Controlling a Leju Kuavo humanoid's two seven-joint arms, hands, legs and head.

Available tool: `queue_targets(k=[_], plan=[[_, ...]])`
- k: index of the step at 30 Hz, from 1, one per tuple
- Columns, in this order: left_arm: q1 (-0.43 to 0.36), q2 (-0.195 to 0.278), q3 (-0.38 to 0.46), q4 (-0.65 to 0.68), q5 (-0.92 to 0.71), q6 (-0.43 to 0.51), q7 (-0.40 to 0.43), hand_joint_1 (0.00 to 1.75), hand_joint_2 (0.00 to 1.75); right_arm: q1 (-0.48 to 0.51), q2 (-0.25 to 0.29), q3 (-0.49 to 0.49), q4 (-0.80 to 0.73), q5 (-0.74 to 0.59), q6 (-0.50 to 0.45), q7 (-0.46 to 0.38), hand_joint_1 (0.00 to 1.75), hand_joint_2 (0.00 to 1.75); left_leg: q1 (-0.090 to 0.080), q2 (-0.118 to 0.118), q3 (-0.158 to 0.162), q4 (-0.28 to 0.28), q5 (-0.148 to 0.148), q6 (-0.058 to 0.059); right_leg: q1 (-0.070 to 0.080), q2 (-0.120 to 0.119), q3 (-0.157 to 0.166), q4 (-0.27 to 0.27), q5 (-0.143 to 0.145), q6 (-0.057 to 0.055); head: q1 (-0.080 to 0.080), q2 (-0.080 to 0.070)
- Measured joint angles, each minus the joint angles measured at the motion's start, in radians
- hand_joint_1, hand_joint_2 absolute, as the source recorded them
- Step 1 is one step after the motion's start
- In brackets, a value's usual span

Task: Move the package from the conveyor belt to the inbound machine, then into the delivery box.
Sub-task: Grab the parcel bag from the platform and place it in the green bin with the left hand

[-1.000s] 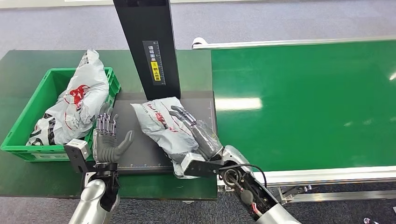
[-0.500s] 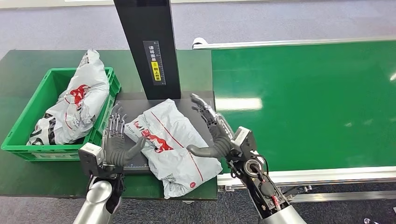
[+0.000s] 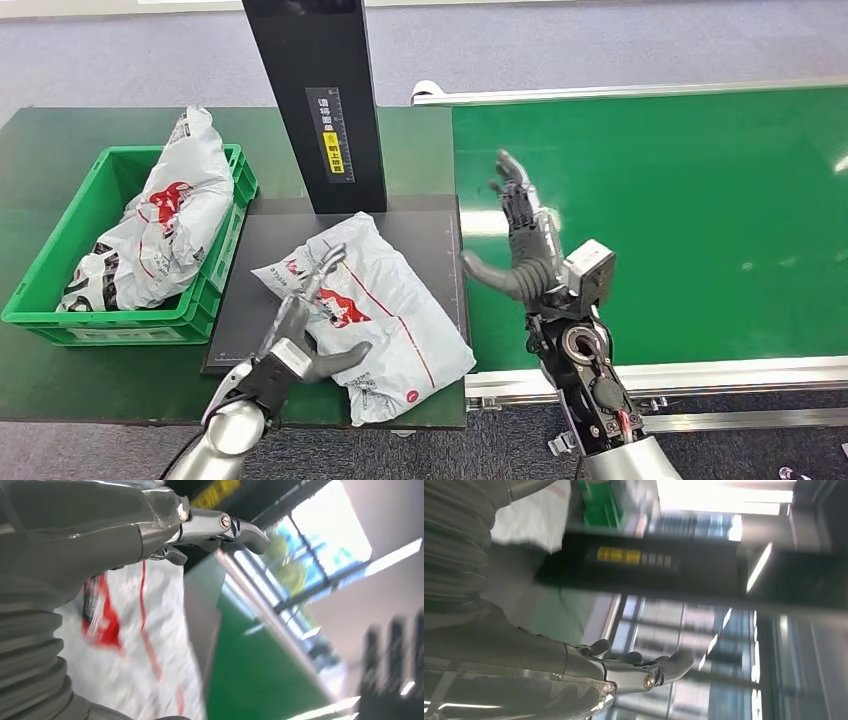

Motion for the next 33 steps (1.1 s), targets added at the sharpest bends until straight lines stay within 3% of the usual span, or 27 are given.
queue_targets(k=[5,12,21,26,27,30,31,33], plan=[[0.011,0.018,-0.071,0.019,-0.138,-0.036,0.056,0.0,1.75,0.007,0.013,-0.073,0.003,-0.135,-0.011,0.059,0.0,1.75,-0.001,0.0,0.0,0.0,0.0,0.0,-0.001,0.0,0.0,0.0,0.0,0.0,0.0,0.0],[-0.012,0.029,-0.101,0.132,-0.264,-0.053,0.194,0.0,1.75,0.013,0.017,-0.091,0.013,-0.114,0.011,0.057,0.0,1.75,0.0,0.0,0.0,0.0,0.0,0.0,0.0,0.0,0.0,0.0,0.0,0.0,0.0,0.0],[-0.044,0.029,-0.103,0.204,-0.28,-0.048,0.205,0.0,1.75,0.017,0.019,-0.091,0.016,-0.107,0.011,0.055,0.0,1.75,-0.001,0.0,0.001,0.0,0.0,0.0,0.0,0.0,0.001,0.0,0.0,0.0,0.0,0.0],[-0.059,0.025,-0.103,0.231,-0.32,-0.039,0.251,0.02,1.75,0.017,0.026,-0.091,0.02,-0.092,0.015,0.059,0.0,1.75,0.0,0.0,0.003,0.0,0.0,0.0,0.0,0.0,0.003,0.0,0.0,0.0,0.0,0.0],[-0.063,0.024,-0.103,0.237,-0.326,-0.034,0.256,0.27,1.75,0.017,0.029,-0.091,0.021,-0.092,0.017,0.063,0.0,1.75,0.0,0.0,0.004,0.0,0.0,0.0,0.0,0.0,0.004,0.0,0.0,0.0,0.0,0.0],[-0.069,0.02,-0.099,0.249,-0.333,-0.024,0.262,1.41,1.75,0.016,0.035,-0.09,0.025,-0.084,0.027,0.092,0.0,1.75,0.0,0.0,0.005,0.0,0.0,0.0,0.0,0.0,0.005,0.0,0.0,0.0,0.0,0.0],[-0.068,0.019,-0.097,0.25,-0.336,-0.019,0.263,1.58,1.75,0.015,0.035,-0.087,0.028,-0.064,0.024,0.112,0.0,1.75,0.0,0.0,0.005,-0.001,0.0,0.0,0.0,0.0,0.005,0.0,0.0,0.0,0.0,0.0],[-0.068,0.017,-0.092,0.25,-0.341,-0.009,0.267,1.67,1.75,0.006,0.033,-0.073,0.045,0.005,0.016,0.174,0.0,1.75,0.0,0.0,0.006,-0.001,0.0,0.0,0.0,0.0,0.006,0.0,0.0,0.0,0.0,0.0]])
